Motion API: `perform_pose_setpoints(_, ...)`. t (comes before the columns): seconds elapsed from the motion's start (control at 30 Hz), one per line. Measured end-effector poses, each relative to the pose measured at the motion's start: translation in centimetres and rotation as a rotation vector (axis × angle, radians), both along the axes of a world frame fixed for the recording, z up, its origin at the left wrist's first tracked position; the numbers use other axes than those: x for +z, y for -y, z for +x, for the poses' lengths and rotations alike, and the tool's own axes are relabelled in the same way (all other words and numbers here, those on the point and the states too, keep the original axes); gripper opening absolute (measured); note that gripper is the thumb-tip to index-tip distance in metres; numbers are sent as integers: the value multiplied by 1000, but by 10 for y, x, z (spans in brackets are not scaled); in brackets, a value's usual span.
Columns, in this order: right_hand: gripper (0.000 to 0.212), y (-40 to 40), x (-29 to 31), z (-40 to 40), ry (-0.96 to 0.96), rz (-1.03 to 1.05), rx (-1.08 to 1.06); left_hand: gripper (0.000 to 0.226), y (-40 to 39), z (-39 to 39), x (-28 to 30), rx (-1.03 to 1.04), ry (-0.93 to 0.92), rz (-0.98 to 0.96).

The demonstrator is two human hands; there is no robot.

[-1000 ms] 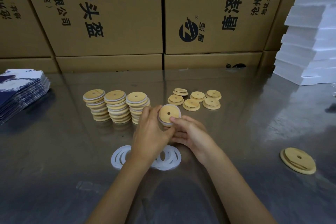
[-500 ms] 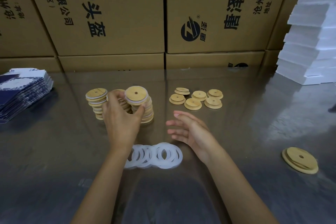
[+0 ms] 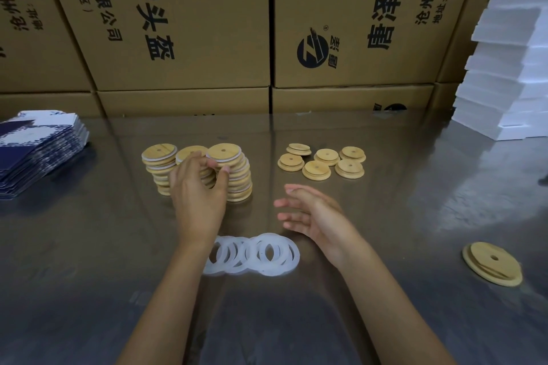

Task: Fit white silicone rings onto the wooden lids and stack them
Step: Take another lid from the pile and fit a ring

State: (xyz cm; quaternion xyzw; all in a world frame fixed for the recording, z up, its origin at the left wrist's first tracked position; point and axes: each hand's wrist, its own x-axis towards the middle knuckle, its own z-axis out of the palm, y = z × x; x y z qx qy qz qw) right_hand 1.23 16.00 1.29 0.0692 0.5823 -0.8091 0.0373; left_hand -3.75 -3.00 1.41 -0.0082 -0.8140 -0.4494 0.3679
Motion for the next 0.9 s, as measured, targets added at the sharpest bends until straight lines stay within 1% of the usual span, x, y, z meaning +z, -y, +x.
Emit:
perform_pose_setpoints(0.13,21,0,2,1,1,0,-8,20,-1,1,-1,-11,27,-63)
perform_pose_setpoints(0.27,18,-1,2,1,11,6,-18,25,-2,2,2,-5,52,-88)
perform_pose_setpoints(0.4,16,-2,3,1,37,13,-42,20,-7,7,5,2,-23,-122)
perform_pose_setpoints(0.53,19,-5,3,0,60,17,-82,10,-19,14,5,-37,-76,-220)
perform_pose_setpoints(0.6,20,-8,2,-1,69,16,-114,4,-27,18,5,-80,-117,-257)
perform_pose_setpoints(0.73,18,-17,2,-4,85,11,-205,4,-42,26,1,-200,-141,-355)
perform_pose_setpoints(0.83,14,-26,0,-7,79,111,-330,13,-50,29,-5,-326,-77,-447)
perform_pose_setpoints(0.9,14,-34,-3,-9,75,196,-400,20,-53,28,-12,-426,13,-531)
